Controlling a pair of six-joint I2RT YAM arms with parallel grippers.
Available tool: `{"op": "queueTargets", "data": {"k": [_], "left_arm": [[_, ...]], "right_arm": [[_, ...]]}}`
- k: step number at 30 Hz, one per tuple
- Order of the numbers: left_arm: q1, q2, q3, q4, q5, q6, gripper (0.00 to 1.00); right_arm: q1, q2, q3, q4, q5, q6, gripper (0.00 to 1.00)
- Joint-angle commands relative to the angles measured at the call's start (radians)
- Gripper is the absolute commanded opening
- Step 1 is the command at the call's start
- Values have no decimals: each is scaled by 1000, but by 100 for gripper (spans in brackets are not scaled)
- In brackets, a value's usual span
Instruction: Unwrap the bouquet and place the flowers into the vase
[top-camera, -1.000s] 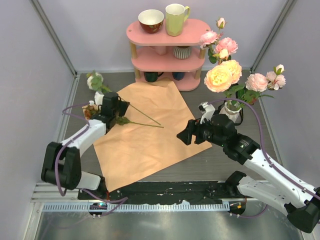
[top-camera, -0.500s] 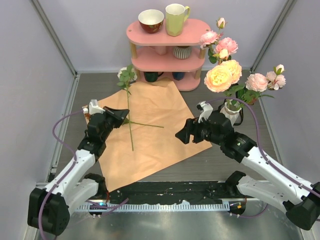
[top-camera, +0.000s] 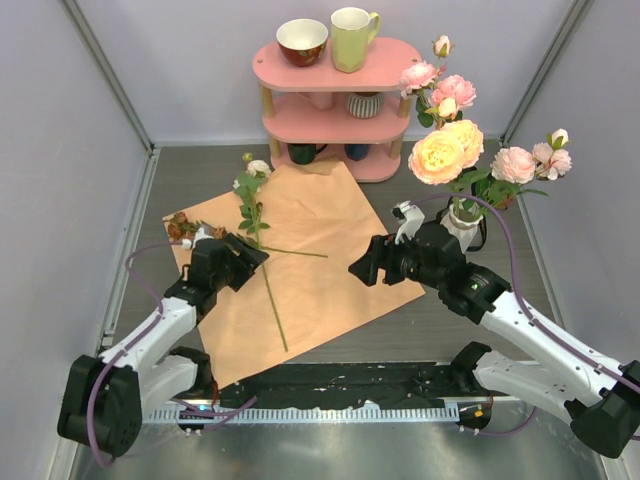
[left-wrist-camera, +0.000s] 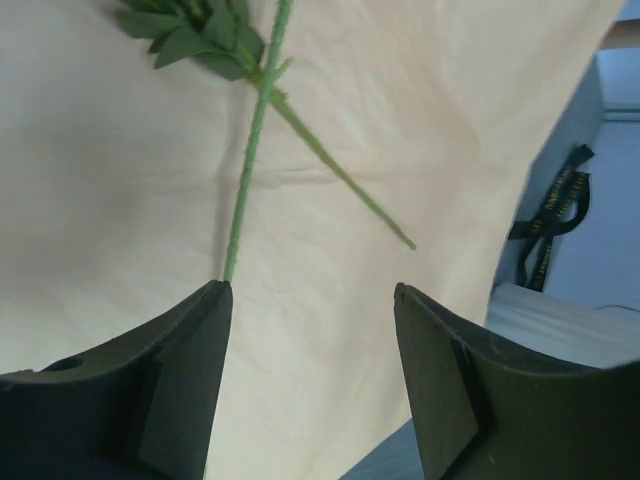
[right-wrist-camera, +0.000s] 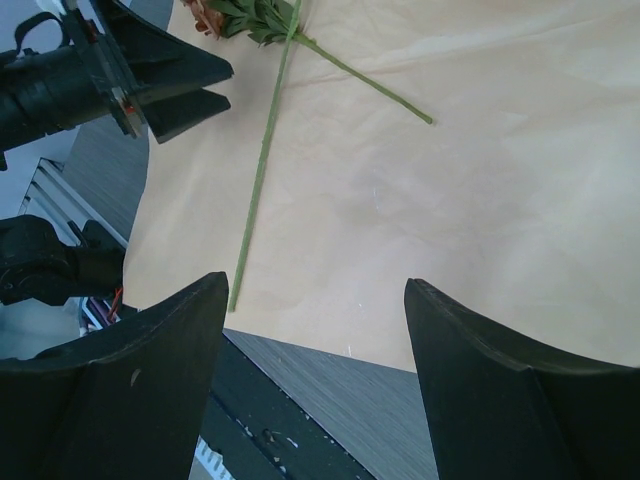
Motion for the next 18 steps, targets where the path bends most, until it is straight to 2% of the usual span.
{"op": "queueTargets", "data": {"k": [1, 2, 7, 10, 11, 14, 18], "left_arm": [[5, 109, 74, -11, 40, 39, 73], [5, 135, 94, -14, 38, 53, 74], [5, 303, 230, -106, -14, 119, 64], [4, 353, 249, -82, -35, 139, 61], [4, 384, 257, -83, -35, 143, 56], [2, 425, 281, -99, -83, 162, 49], [-6, 459, 284, -79, -123, 176, 44]], "right_arm": [[7, -7, 34, 27, 7, 5, 77], [7, -9, 31, 24, 13, 5, 77], [5, -7, 26, 21, 18, -4, 77], [7, -7, 22, 21, 16, -4, 77], [7, -7, 22, 22, 16, -4, 77], [7, -9, 20, 19, 18, -7, 77], [7, -12, 14, 18, 19, -9, 77]]}}
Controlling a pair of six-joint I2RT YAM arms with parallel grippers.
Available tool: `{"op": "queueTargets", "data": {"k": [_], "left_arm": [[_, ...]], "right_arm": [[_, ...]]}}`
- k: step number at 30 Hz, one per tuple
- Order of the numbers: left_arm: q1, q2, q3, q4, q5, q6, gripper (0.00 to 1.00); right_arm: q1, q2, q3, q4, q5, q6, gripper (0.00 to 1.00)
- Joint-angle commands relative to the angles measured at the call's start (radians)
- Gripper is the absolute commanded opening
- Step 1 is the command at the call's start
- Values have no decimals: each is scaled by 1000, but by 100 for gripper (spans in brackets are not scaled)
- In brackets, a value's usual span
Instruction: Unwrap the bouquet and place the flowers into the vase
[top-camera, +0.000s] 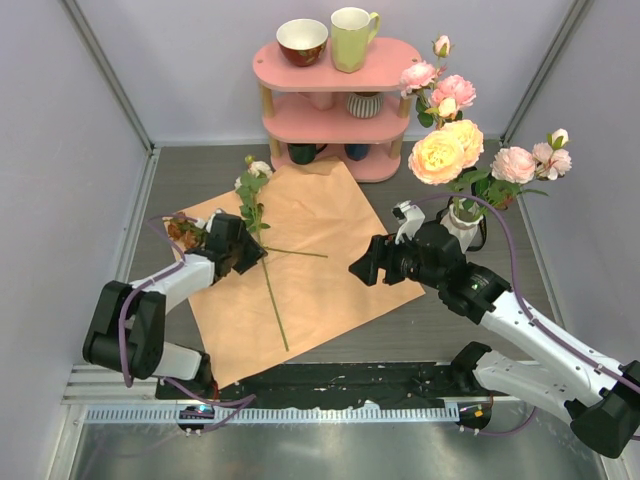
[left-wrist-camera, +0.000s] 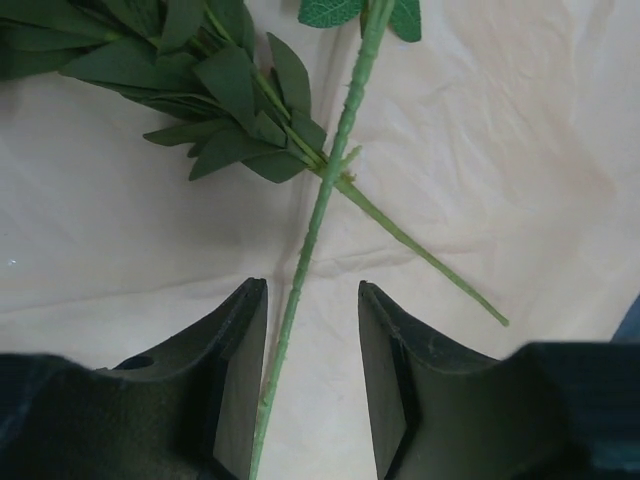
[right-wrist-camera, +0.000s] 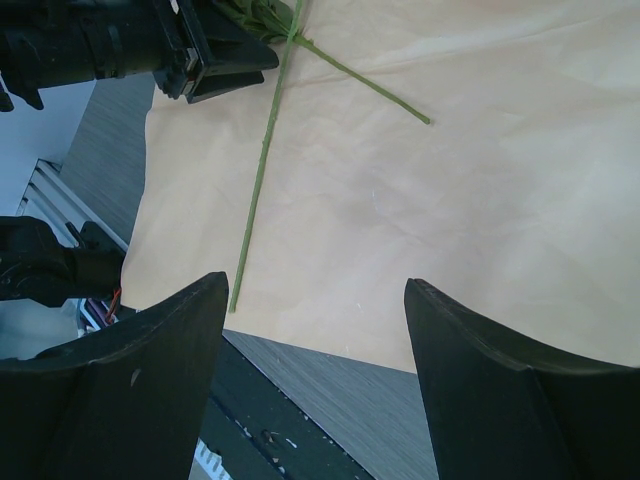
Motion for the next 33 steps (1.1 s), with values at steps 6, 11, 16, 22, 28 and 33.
{"op": "queueTargets", "data": {"k": [6, 11, 16, 22, 28, 33], "left_arm": [[-27, 109, 74, 7, -81, 50, 31], [-61, 146, 106, -13, -151, 59, 21], [-87, 195, 158, -61, -181, 72, 15], [-91, 111, 144, -90, -226, 67, 0], [-91, -123, 74, -84, -248, 63, 0], [-91, -315, 20, -50, -233, 69, 0]], "right_arm": [[7, 1, 10, 31, 10, -4, 77], [7, 1, 7, 33, 7, -3, 77], [7, 2, 2, 31, 7, -3, 77], [7, -5, 5, 22, 13, -4, 77], [7, 1, 5, 19, 18, -8, 77], [7, 13, 11, 30, 8, 0, 77]]}}
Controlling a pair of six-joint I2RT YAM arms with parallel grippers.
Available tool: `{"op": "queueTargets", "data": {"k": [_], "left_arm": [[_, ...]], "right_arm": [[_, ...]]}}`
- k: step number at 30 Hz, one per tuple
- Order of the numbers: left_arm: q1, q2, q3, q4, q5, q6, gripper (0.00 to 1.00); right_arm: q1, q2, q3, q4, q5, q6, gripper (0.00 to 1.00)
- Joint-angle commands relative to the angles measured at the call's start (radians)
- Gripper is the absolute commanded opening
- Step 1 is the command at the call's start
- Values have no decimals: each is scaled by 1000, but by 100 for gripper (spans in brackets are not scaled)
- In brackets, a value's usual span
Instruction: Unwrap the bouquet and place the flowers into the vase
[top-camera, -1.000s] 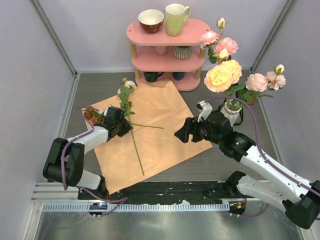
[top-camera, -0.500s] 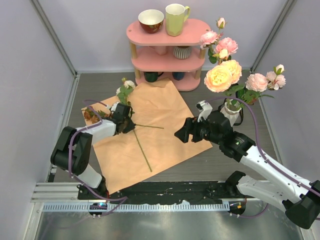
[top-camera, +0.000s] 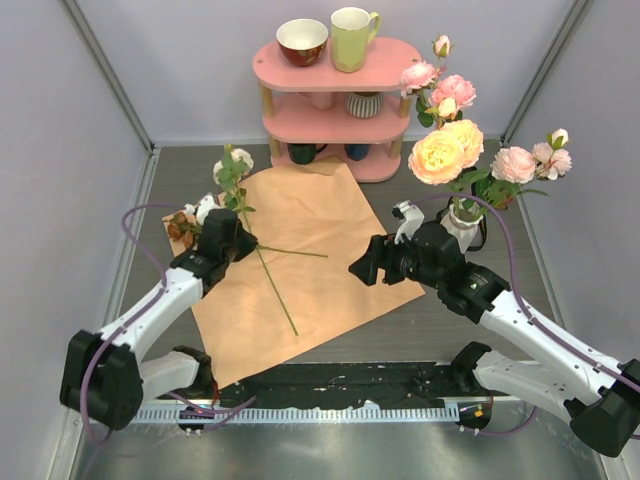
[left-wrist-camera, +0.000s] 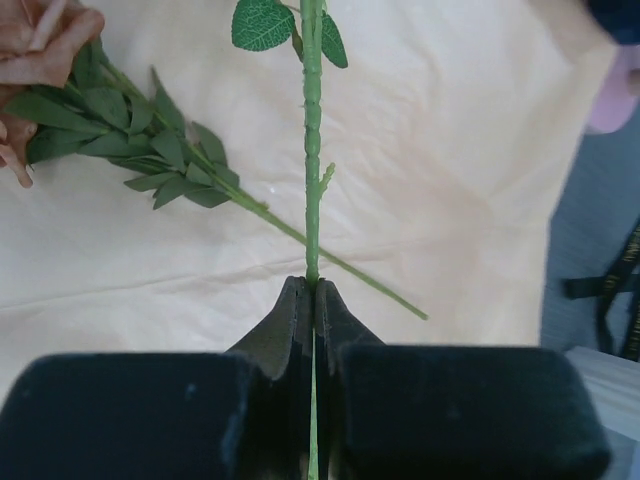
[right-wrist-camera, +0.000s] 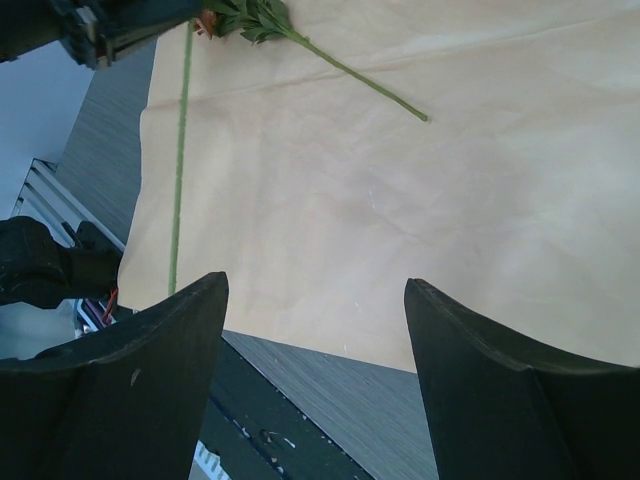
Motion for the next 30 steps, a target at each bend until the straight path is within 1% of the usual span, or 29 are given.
{"op": "queueTargets", "data": {"k": [1, 5, 6, 8, 9, 11, 14, 15, 16, 20, 23, 26, 30], "left_arm": [[0, -184, -43, 54, -27, 8, 0], [0, -330, -94, 117, -5, 15, 0], [0, -356, -118, 164, 27, 17, 0], [0, -426, -161, 197, 58, 18, 0], [0, -448, -180, 279, 96, 20, 0], [0, -505, -230, 375, 130, 26, 0], [0, -557, -278, 481, 206, 28, 0], [0, -563, -285, 503, 219, 29, 0], [0, -568, -292, 523, 288, 32, 0], [0, -566, -306, 612, 422, 37, 0], [0, -547, -304, 637, 515, 35, 0], [0, -520, -305, 663, 592, 28, 0], [0, -500, -307, 700, 673, 15, 0]], "right_arm": [[5, 10, 10, 30, 5, 0, 77], [7, 12, 15, 35, -3, 6, 77], [7, 12, 15, 43, -9, 9, 77], [7, 18, 21, 55, -20, 18, 77], [7, 24, 24, 67, -36, 23, 77], [15, 41, 38, 89, -50, 38, 76], [53, 90, 62, 147, -72, 75, 72], [68, 105, 75, 176, -76, 80, 70], [84, 124, 87, 188, -75, 87, 69], [146, 228, 185, 237, -44, 120, 67], [162, 282, 242, 286, -18, 144, 67], [170, 318, 298, 308, 46, 163, 67], [186, 389, 366, 316, 109, 192, 70]]}}
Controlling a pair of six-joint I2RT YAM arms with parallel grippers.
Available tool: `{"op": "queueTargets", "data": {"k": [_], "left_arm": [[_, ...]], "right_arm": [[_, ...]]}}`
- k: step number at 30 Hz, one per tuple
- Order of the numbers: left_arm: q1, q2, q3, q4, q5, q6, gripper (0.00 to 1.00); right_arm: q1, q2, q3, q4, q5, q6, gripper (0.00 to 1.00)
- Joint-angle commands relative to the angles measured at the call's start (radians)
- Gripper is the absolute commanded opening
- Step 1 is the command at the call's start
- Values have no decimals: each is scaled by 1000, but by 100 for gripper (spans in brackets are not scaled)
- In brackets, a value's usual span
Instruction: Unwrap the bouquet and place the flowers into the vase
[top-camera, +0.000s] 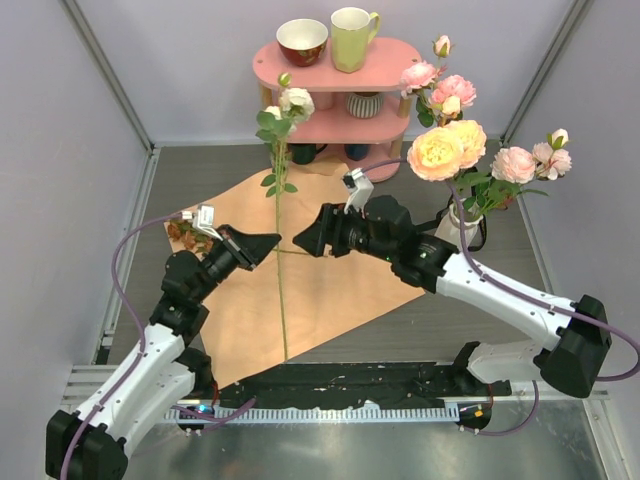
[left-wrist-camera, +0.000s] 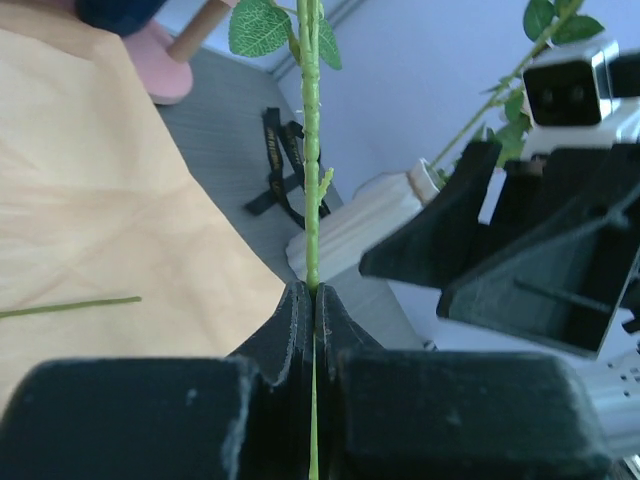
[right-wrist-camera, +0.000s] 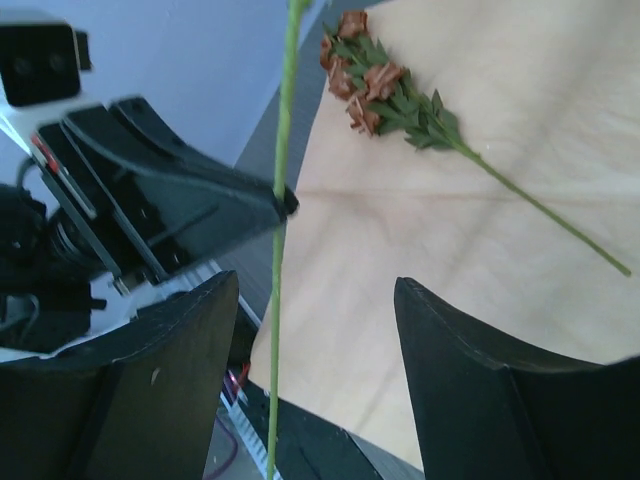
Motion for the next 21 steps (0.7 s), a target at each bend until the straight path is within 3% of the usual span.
{"op": "queueTargets", "data": {"k": [1, 5, 9, 16, 21], "left_arm": [[0, 10, 2, 138, 156, 3, 0], [0, -2, -9, 146, 182, -2, 0], [-1, -13, -24, 147, 185, 0, 0], [0, 3, -20, 164, 205, -3, 0], [0, 13, -20, 162, 205, -3, 0]], "right_arm": [[16, 50, 99, 86, 99, 53, 70], [19, 91, 145, 126, 165, 73, 67], [22, 132, 165, 142, 149, 84, 56], [39, 182, 171, 166, 124, 95, 49], [50, 206, 182, 174, 80, 87, 35]]}}
